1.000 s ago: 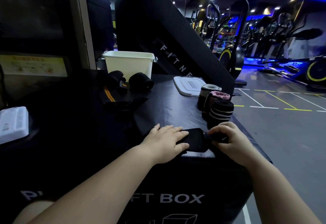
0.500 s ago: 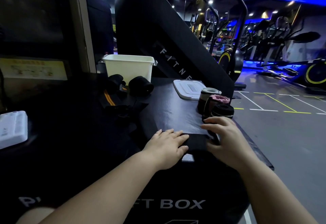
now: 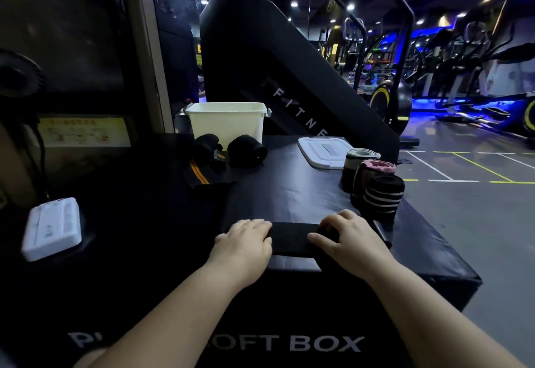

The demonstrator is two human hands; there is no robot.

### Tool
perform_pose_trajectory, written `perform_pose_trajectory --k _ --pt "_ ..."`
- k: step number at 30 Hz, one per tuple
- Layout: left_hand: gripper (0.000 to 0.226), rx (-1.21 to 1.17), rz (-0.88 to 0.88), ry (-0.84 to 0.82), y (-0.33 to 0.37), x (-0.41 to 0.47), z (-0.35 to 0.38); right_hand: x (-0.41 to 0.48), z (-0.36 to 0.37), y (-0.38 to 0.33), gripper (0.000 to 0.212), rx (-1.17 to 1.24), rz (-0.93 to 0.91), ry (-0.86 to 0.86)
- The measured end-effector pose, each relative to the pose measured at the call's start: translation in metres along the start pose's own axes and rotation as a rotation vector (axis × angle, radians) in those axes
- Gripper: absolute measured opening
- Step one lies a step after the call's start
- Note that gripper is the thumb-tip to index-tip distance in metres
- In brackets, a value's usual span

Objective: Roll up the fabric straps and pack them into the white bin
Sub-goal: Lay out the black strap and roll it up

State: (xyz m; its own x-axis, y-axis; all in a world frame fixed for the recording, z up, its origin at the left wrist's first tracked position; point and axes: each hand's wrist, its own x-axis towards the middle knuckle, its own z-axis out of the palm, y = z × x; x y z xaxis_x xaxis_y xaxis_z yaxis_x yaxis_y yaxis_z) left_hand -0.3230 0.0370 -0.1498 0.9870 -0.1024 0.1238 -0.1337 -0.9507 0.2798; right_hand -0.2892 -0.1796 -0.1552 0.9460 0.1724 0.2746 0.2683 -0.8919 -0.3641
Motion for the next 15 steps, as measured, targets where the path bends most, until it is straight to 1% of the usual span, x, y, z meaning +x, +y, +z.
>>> perform_pose_trajectory --k 4,6,7,9,10,12,15 --pt "0.046 -0.032 0.01 -0.026 -0.009 -0.005 0.0 0.006 0.003 -0.015 0.051 -0.16 0.068 -0.02" --pt "0.046 -0.048 0.015 -0.024 -0.01 -0.006 0.001 0.009 0.005 -0.024 0.047 -0.203 0.073 -0.013" --pt "0.046 -0.054 0.017 -0.021 -0.011 -0.006 0.0 0.011 0.008 -0.027 0.04 -0.176 0.042 -0.002" --pt "0.046 -0.063 0.02 -0.016 -0.013 -0.006 -0.002 0.013 0.013 -0.03 0.021 -0.061 -0.124 0.011" --pt "0.046 -0.062 0.021 -0.011 -0.014 -0.006 -0.003 0.014 0.014 -0.032 0.022 -0.015 -0.22 -0.012" --pt "0.047 -0.052 0.017 -0.003 -0.017 -0.007 -0.005 0.016 0.017 -0.036 0.039 0.033 -0.35 -0.08" --pt "0.048 -0.041 -0.011 -0.007 -0.022 -0.008 -0.006 0.019 0.017 -0.039 0.047 0.025 -0.35 -0.118"
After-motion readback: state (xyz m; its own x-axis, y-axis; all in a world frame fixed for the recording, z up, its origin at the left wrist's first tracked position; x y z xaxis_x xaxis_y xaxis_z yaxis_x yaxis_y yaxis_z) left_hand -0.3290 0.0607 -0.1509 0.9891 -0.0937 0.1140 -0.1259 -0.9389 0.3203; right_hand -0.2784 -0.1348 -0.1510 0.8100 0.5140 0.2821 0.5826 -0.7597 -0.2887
